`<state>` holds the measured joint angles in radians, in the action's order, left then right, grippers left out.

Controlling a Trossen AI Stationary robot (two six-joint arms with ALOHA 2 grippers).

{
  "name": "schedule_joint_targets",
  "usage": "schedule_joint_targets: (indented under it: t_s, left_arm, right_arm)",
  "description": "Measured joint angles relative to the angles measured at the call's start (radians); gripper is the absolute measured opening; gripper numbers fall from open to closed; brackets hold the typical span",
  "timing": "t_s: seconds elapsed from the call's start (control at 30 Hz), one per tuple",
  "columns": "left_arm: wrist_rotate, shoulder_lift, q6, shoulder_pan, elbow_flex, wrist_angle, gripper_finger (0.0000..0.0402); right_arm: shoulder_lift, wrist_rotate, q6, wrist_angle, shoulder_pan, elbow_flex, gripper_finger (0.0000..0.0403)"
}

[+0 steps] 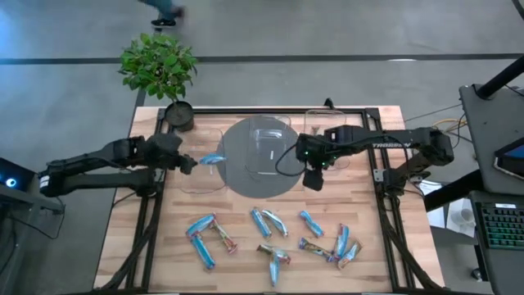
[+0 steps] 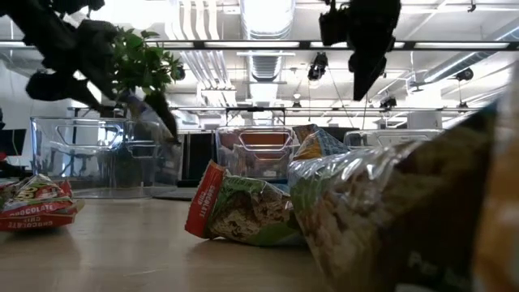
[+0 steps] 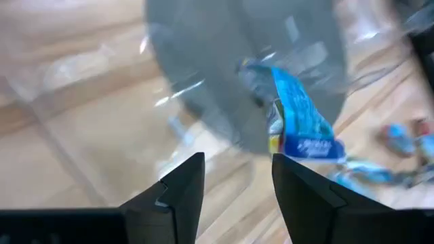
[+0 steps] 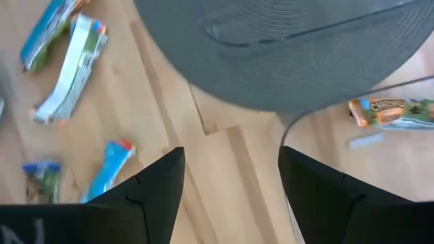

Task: Pick and place Granola Bars by type
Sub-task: Put the red granola bar into the middle transparent bin

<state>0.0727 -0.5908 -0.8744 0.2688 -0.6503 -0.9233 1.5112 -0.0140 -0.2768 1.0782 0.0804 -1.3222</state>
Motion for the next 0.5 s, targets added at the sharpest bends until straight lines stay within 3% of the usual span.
schedule_joint_targets:
  t_s: [0.2, 0.4, 0.5]
  left_arm:
    - [0.032, 0.046, 0.060, -0.033, -0.065, -0.041, 0.0156]
    - [-0.134, 0.052, 0.168, -0.034, -0.129, -0.061, 0.0156]
    - [-0.167, 0.050, 0.172, -0.034, -0.144, -0.064, 0.0156]
  right_arm:
    - [-0.002, -0.049, 0.092, -0.032, -0.020, 0.010, 0.0226]
    - [0.070, -0.124, 0.230, -0.062, -0.095, 0.014, 0.0229]
    - [0.123, -0.127, 0.226, 0.002, -0.141, 0.014, 0.0230]
